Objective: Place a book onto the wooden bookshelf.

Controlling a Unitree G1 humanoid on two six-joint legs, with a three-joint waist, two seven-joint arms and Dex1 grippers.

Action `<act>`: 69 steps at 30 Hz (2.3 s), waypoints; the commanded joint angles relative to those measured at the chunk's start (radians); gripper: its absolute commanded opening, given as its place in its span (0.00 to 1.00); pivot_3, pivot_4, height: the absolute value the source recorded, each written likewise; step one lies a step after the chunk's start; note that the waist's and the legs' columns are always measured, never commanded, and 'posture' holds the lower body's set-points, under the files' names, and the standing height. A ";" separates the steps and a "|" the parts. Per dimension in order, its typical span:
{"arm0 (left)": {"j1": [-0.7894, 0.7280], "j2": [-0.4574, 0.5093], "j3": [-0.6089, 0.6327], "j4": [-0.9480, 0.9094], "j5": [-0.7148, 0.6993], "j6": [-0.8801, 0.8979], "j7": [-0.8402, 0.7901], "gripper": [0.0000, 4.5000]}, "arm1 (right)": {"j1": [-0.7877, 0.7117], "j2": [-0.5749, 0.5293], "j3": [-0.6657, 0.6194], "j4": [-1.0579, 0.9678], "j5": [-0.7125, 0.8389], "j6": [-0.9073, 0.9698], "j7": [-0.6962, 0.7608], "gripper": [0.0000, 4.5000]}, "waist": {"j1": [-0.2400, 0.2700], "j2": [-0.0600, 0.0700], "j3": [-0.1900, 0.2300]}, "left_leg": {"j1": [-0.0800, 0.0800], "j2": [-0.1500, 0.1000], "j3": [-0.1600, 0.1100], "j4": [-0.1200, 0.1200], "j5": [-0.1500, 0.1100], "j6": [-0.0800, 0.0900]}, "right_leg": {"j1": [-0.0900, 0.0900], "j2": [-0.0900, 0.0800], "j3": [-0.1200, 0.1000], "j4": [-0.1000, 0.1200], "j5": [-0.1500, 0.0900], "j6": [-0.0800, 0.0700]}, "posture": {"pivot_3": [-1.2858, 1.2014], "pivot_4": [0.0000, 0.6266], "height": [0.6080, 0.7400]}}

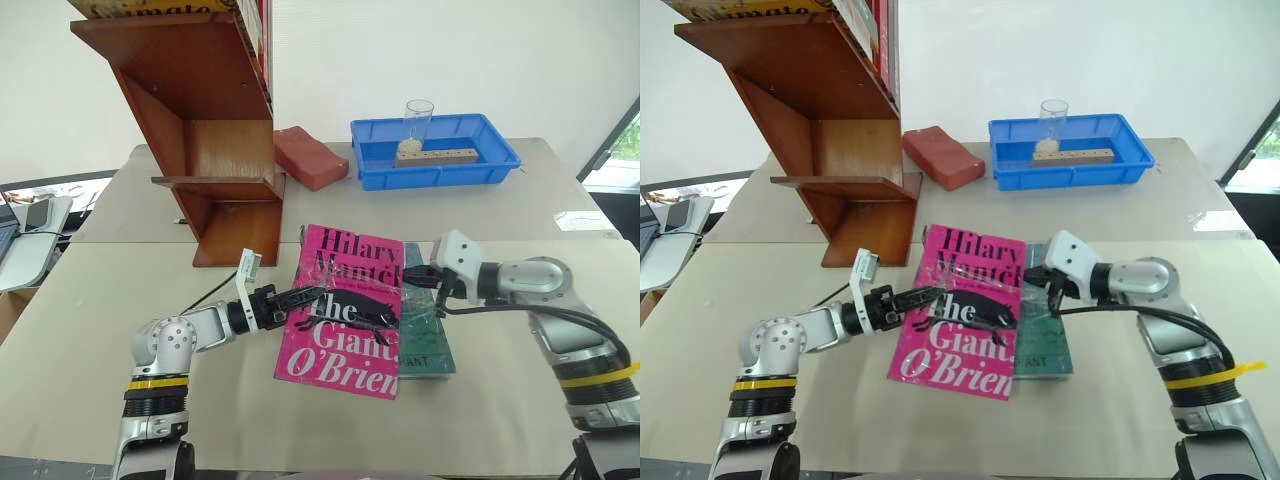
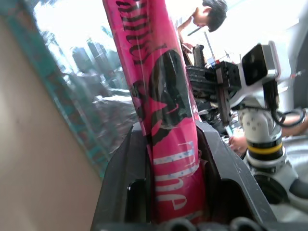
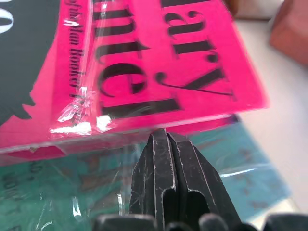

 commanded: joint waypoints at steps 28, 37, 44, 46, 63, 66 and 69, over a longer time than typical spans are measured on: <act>-0.569 0.474 -0.246 0.078 0.958 -1.556 -0.193 0.16 | -0.072 -0.180 -0.351 -0.359 0.443 0.387 -0.085 0.00 | -0.005 0.002 0.016 | 0.009 -0.002 -0.001 -0.013 0.004 -0.006 | 0.013 0.000 0.002 -0.016 0.002 0.002 | 0.52 0.24 0.22; -0.598 0.663 -0.279 0.196 1.126 -1.507 -0.233 0.16 | -0.190 -0.161 -0.262 -0.314 0.422 0.372 -0.111 0.00 | 0.000 -0.001 0.019 | 0.006 -0.002 0.000 -0.013 0.004 -0.006 | 0.001 0.000 0.001 -0.012 0.000 0.005 | 0.52 0.24 0.22; -0.523 0.728 -0.294 0.185 1.181 -1.419 -0.273 0.16 | -0.241 -0.138 -0.219 -0.288 0.409 0.359 -0.107 0.00 | -0.004 0.000 0.019 | 0.005 0.000 0.002 -0.014 0.004 -0.006 | -0.001 0.000 0.001 -0.008 0.001 0.004 | 0.52 0.24 0.22; -0.514 0.725 -0.294 0.183 1.179 -1.409 -0.270 0.16 | -0.245 -0.137 -0.214 -0.286 0.409 0.358 -0.107 0.00 | -0.007 -0.001 0.019 | 0.005 0.001 0.002 -0.014 0.004 -0.006 | -0.001 0.001 0.001 -0.008 0.001 0.004 | 0.52 0.24 0.22; -0.422 0.787 -0.230 0.068 1.086 -1.244 -0.363 0.99 | -0.252 -0.135 -0.208 -0.271 0.400 0.352 -0.091 0.00 | -0.003 0.000 0.018 | 0.007 0.002 0.003 -0.015 0.003 -0.005 | -0.005 0.001 0.001 -0.008 0.001 0.004 | 0.52 0.24 0.22; -0.416 0.805 -0.195 0.036 1.041 -1.196 -0.381 0.99 | -0.252 -0.137 -0.211 -0.263 0.395 0.346 -0.083 0.00 | -0.001 0.000 0.018 | 0.007 0.002 0.004 -0.015 0.003 -0.005 | -0.005 0.000 0.001 -0.008 0.001 0.004 | 0.52 0.24 0.22; -0.425 0.805 -0.129 0.002 0.948 -1.084 -0.397 0.99 | -0.264 -0.136 -0.201 -0.246 0.387 0.338 -0.075 0.00 | -0.002 0.000 0.019 | 0.007 0.002 0.004 -0.015 0.003 -0.005 | -0.005 0.000 0.000 -0.008 0.001 0.004 | 0.52 0.24 0.22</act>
